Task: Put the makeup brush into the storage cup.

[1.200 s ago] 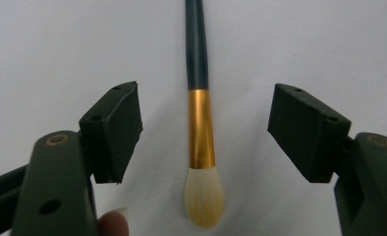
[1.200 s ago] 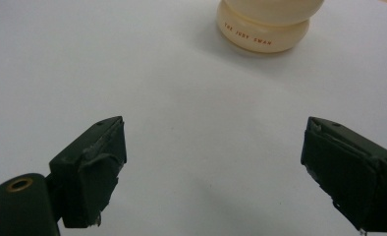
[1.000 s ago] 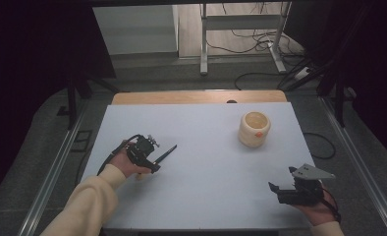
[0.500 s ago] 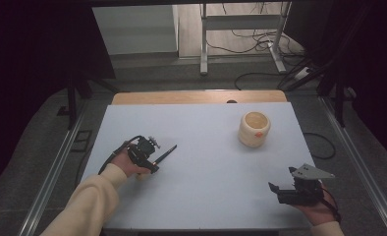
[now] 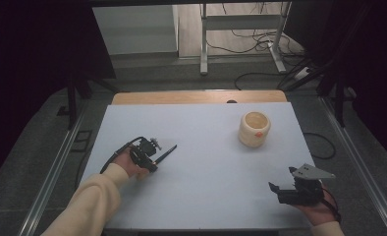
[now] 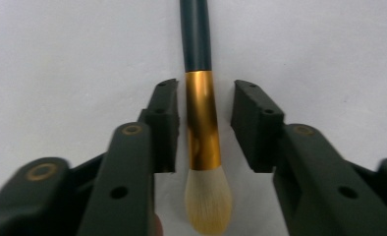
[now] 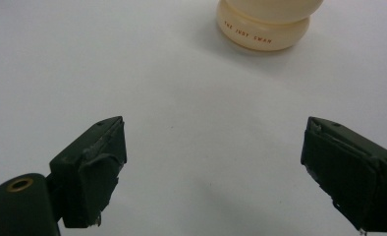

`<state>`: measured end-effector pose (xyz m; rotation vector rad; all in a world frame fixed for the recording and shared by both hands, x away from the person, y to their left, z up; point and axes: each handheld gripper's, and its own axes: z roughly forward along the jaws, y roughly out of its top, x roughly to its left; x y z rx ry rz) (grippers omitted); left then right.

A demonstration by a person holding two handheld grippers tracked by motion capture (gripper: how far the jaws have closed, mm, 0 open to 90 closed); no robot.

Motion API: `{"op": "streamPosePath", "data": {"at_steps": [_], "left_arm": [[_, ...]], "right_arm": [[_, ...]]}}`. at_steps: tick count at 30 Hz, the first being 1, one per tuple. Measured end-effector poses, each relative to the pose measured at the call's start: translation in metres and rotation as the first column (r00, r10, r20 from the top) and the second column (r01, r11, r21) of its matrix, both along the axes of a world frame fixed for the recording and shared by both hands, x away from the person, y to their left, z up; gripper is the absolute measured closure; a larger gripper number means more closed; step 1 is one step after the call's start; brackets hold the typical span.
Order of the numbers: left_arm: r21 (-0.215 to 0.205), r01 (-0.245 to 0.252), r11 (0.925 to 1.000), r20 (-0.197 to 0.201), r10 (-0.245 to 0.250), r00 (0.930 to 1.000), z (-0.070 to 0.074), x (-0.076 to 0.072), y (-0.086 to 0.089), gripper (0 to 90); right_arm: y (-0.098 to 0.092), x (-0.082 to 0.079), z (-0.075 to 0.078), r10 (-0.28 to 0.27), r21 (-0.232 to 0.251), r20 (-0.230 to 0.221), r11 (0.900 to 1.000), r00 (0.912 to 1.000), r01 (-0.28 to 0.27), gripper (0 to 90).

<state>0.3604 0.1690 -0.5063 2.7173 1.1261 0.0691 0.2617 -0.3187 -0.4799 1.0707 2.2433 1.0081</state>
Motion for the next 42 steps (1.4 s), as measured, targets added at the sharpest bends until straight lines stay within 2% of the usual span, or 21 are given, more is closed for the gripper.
{"op": "streamPosePath", "data": {"at_steps": [5,8,21,30,42], "left_arm": [[-0.01,0.001,0.9999,-0.02,-0.001,0.9998,0.0,0.001,0.0,75.5],[-0.012,0.003,0.9999,-0.023,-0.004,0.9997,0.0,0.001,0.0,77.6],[0.002,0.036,0.9993,-0.005,-0.036,0.9993,0.001,-0.001,-0.001,78.4],[-0.029,0.028,0.9992,0.022,-0.028,0.9994,0.008,-0.003,0.001,78.6],[-0.042,0.041,0.9983,0.04,-0.039,0.9985,0.016,-0.003,0.0,78.8]], "right_arm": [[0.0,0.0,0.0,0.003,0.014,-0.003,1.0,1.0,-0.003,10.7],[-0.001,0.0,0.001,-0.001,0.022,-0.003,1.0,1.0,0.001,10.8],[-0.001,0.0,0.001,0.001,0.025,-0.002,1.0,1.0,-0.001,10.8],[-0.001,0.0,0.001,0.001,0.019,-0.002,1.0,1.0,-0.001,10.8],[-0.001,0.0,0.001,0.0,0.017,-0.001,1.0,1.0,0.0,10.8]]}}
